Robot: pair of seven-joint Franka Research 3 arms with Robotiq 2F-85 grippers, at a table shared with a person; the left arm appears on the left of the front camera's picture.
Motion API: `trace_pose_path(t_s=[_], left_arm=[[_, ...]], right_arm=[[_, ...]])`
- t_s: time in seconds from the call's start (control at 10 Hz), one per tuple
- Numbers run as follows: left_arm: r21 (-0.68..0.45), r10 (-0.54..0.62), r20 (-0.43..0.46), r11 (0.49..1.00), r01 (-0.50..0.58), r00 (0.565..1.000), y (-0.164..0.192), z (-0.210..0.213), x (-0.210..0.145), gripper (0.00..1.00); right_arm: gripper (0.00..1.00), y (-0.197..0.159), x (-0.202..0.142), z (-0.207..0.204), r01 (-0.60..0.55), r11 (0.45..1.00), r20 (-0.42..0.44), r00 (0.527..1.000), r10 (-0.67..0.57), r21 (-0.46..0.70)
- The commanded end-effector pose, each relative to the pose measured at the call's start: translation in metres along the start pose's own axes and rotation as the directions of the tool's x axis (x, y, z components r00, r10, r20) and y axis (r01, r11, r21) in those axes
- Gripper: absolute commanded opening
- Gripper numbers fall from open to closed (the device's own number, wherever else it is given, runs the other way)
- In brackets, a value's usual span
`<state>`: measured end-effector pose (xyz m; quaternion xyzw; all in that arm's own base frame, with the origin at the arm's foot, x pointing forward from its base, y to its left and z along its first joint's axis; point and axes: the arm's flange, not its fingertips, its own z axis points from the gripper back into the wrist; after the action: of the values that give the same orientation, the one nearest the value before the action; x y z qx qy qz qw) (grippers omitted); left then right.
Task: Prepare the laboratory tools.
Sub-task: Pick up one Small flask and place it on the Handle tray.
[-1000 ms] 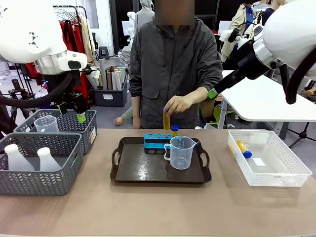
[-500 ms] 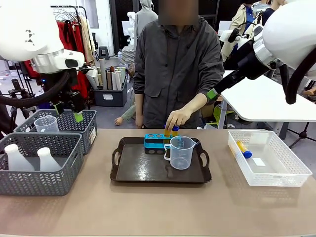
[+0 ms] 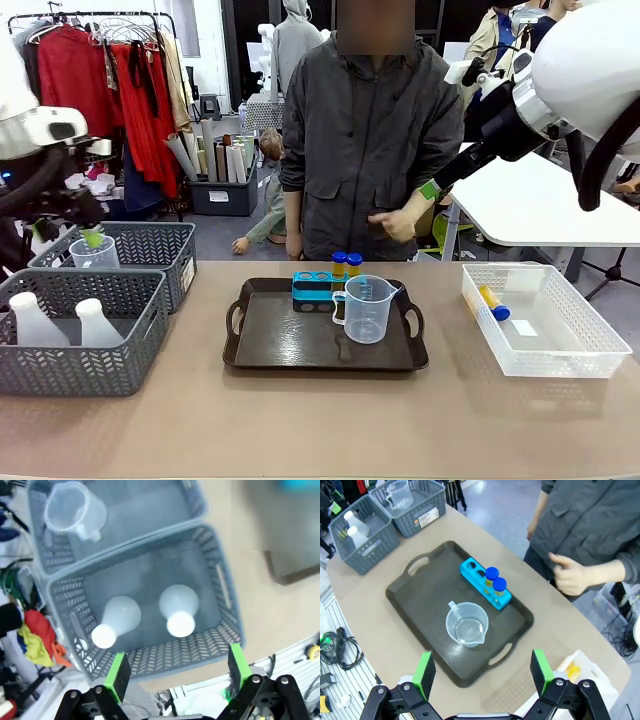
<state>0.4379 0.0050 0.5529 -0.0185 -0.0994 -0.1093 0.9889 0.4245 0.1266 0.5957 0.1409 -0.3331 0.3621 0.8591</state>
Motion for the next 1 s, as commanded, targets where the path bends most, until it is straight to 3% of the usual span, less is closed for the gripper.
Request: trace_pose_path(t_s=[0.0, 0.4, 0.9], left_arm=[[-0.018, 0.053, 0.004, 0.998, -0.052, 0.999, 0.032, -0.019, -0.011, 1.00], [-0.010, 0.048, -0.106, 0.999, -0.049, 0.993, 0.088, -0.064, -0.014, 1.00], [0.001, 0.103, -0.134, 0.995, -0.104, 0.986, 0.111, -0.096, -0.020, 1.00]], right_arm=[[1.00, 0.001, 0.002, 0.002, 0.019, 1.000, 0.002, 1.000, -0.019, 0.006], [1.00, 0.001, 0.002, 0.002, 0.019, 1.000, 0.002, 1.000, -0.019, 0.006], [1.00, 0.001, 0.002, 0.002, 0.019, 1.000, 0.002, 1.000, -0.019, 0.006]])
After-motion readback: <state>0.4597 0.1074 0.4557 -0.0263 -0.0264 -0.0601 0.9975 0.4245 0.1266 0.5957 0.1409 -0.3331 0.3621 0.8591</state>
